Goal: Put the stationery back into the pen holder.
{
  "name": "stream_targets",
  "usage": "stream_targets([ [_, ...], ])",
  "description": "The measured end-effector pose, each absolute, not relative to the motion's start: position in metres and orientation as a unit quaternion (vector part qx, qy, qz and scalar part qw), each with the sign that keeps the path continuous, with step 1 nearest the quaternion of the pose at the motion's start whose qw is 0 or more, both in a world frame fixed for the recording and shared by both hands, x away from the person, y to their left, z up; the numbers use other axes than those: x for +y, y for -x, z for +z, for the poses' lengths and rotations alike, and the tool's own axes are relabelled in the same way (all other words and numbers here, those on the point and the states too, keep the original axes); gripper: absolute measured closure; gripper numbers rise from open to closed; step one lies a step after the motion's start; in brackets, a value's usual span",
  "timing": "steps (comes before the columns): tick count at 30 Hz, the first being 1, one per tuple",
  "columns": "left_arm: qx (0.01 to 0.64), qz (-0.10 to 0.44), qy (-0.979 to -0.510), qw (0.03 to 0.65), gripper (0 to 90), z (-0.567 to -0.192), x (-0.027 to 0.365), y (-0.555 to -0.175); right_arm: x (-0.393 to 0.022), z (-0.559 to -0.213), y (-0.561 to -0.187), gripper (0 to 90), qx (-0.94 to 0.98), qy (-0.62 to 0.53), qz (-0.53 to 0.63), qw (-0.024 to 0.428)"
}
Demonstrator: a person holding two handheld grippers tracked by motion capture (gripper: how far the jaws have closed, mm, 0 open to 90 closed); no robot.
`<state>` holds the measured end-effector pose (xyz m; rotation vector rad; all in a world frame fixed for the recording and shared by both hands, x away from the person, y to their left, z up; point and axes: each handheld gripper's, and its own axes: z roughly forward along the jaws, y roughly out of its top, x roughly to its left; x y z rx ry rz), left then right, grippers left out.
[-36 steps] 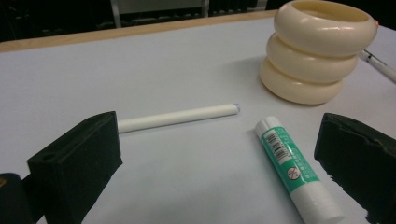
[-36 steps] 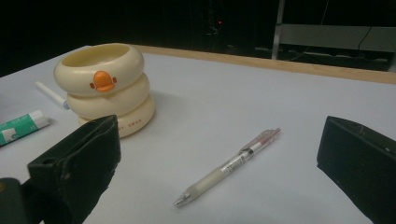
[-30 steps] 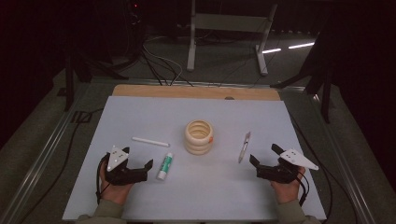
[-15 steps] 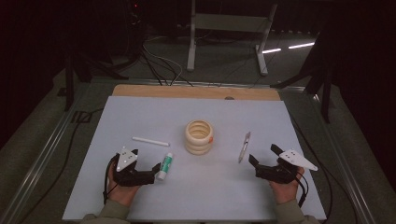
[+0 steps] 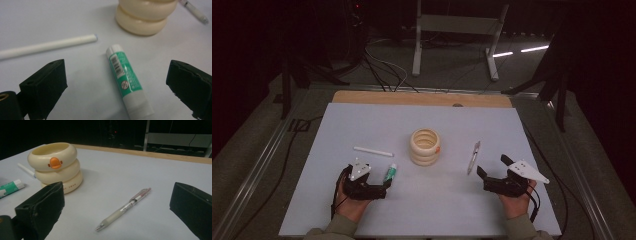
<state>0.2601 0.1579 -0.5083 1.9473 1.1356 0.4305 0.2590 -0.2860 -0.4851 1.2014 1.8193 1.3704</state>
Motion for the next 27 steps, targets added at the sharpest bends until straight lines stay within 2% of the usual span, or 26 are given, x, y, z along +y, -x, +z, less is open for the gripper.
stream_targets([
  [3,0.447,0.160,-0.787,0.393,9.2,-0.512,0.153,-0.261,-0.287,-0.485,-0.259,0.1,0.677,-0.449,0.511,0.280],
  [6,0.441,0.162,-0.799,0.377,18.4,-0.514,0.146,-0.261,-0.287,-0.485,-0.259,0.0,0.677,-0.450,0.511,0.280],
  [12,0.427,0.156,-0.831,0.320,55.9,-0.523,0.138,-0.263,-0.287,-0.485,-0.259,0.1,0.675,-0.452,0.510,0.282],
  [15,0.431,0.142,-0.829,0.327,65.4,-0.523,0.144,-0.267,-0.288,-0.484,-0.258,0.1,0.672,-0.453,0.512,0.286],
  [27,0.428,0.122,-0.825,0.349,65.8,-0.523,0.152,-0.269,-0.288,-0.484,-0.258,0.1,0.670,-0.456,0.512,0.286],
])
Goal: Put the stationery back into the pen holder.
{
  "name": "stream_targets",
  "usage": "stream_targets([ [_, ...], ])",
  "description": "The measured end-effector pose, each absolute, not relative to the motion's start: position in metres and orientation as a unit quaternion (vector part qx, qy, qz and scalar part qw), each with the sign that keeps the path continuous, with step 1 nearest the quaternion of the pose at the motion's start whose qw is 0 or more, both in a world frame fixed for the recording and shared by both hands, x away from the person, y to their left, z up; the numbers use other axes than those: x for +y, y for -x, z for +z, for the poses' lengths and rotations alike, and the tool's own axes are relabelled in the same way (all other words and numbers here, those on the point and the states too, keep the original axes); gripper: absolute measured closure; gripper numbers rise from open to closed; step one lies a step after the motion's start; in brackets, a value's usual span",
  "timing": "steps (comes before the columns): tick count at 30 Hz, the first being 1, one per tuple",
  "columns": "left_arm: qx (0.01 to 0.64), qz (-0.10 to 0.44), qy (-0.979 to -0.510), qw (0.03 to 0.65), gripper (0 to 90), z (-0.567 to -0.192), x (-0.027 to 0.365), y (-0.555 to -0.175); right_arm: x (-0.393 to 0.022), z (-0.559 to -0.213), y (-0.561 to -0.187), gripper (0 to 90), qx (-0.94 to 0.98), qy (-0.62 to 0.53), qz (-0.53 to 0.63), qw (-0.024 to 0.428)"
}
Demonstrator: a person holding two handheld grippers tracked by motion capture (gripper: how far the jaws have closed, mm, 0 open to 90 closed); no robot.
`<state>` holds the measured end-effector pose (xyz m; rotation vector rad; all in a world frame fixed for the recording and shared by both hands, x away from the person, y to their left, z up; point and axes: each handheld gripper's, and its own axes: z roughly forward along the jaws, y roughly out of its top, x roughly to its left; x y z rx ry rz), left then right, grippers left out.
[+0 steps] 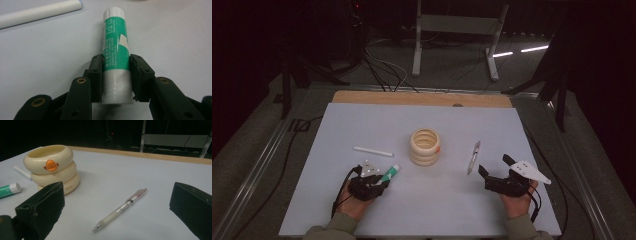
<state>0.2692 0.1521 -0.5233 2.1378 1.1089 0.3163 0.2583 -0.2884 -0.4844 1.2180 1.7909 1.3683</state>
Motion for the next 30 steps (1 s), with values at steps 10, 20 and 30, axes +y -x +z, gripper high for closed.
stream_targets([
  [10,0.421,0.110,-0.826,0.358,65.8,-0.523,0.151,-0.269,-0.289,-0.484,-0.259,0.2,0.669,-0.455,0.514,0.285],
  [20,0.423,0.102,-0.820,0.371,65.8,-0.517,0.156,-0.270,-0.291,-0.485,-0.259,0.1,0.670,-0.458,0.517,0.273],
  [30,0.424,0.105,-0.800,0.411,65.7,-0.494,0.164,-0.274,-0.290,-0.484,-0.259,0.1,0.679,-0.455,0.514,0.261],
])
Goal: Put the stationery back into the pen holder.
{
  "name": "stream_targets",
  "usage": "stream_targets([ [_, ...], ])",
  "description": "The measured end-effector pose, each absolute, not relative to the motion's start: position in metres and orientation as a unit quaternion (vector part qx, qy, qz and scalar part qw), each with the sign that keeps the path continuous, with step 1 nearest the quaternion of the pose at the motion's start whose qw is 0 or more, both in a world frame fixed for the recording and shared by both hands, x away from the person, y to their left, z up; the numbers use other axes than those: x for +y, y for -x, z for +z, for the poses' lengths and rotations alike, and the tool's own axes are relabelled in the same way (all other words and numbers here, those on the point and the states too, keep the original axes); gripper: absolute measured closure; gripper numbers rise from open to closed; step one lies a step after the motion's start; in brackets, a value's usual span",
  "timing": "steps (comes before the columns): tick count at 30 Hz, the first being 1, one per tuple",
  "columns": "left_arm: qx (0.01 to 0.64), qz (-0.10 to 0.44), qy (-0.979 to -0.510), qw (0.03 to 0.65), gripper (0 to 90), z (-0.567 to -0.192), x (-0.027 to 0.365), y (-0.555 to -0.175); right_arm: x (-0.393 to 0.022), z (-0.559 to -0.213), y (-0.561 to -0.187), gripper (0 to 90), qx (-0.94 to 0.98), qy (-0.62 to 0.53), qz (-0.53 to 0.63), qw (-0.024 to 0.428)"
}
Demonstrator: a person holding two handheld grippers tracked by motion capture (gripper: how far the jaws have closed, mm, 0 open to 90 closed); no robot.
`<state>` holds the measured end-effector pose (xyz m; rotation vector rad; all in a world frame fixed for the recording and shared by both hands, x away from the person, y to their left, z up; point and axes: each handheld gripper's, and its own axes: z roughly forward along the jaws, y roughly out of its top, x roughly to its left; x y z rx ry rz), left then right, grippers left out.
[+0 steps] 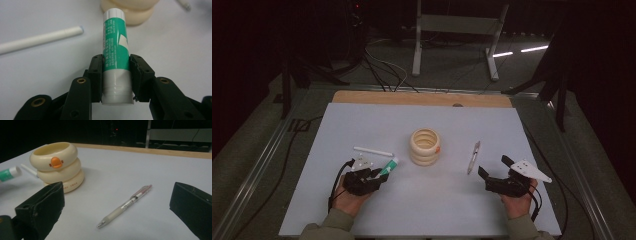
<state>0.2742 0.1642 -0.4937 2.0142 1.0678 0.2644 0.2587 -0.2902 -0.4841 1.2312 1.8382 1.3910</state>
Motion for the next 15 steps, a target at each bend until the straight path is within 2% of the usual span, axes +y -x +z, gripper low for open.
stream_targets([
  [15,0.379,0.099,-0.814,0.429,65.7,-0.459,0.152,-0.295,-0.290,-0.485,-0.259,0.1,0.686,-0.436,0.518,0.265],
])
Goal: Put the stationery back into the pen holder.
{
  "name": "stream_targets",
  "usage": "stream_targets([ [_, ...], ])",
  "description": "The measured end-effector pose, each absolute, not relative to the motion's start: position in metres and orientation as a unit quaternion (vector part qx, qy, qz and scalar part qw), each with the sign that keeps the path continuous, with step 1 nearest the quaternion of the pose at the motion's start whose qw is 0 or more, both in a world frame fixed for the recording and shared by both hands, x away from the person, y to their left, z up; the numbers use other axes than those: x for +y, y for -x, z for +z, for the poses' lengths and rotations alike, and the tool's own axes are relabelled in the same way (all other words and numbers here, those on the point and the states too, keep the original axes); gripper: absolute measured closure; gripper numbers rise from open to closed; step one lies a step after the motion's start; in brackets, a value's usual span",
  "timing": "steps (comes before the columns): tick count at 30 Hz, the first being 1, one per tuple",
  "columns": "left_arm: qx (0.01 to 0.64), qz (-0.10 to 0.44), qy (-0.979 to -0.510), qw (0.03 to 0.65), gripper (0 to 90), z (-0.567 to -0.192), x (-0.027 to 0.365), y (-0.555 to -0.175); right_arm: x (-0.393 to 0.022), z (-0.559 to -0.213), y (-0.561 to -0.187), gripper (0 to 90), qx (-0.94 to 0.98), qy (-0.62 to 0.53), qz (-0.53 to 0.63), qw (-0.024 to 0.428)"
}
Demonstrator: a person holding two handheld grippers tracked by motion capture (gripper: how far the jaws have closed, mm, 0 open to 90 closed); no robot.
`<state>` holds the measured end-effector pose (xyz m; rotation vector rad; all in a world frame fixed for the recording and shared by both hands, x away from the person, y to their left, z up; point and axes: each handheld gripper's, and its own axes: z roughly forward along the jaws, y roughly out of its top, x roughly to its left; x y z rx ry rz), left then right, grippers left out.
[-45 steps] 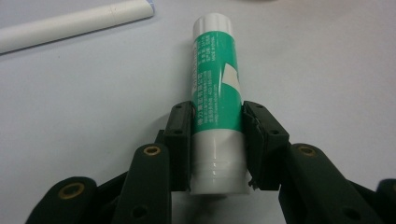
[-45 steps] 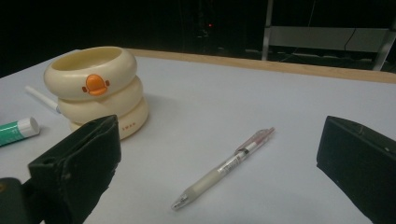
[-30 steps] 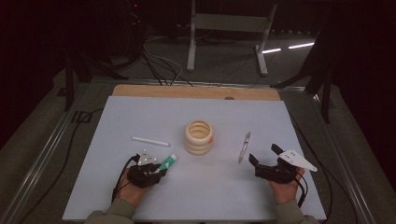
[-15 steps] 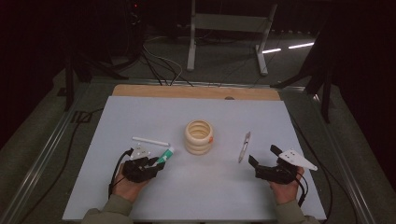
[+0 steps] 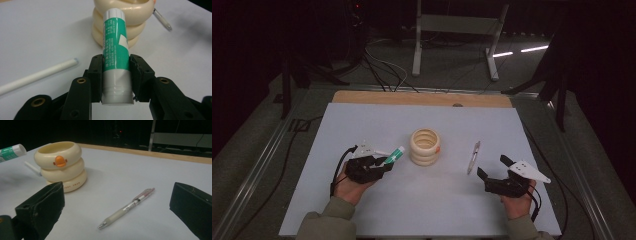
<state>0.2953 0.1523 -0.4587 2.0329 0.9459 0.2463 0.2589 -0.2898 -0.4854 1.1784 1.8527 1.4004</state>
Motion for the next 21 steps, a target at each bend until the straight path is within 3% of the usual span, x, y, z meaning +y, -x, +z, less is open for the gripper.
stream_targets([
  [21,0.349,0.094,-0.820,0.444,65.7,-0.433,0.142,-0.312,-0.294,-0.487,-0.261,0.2,0.678,-0.450,0.519,0.262],
])
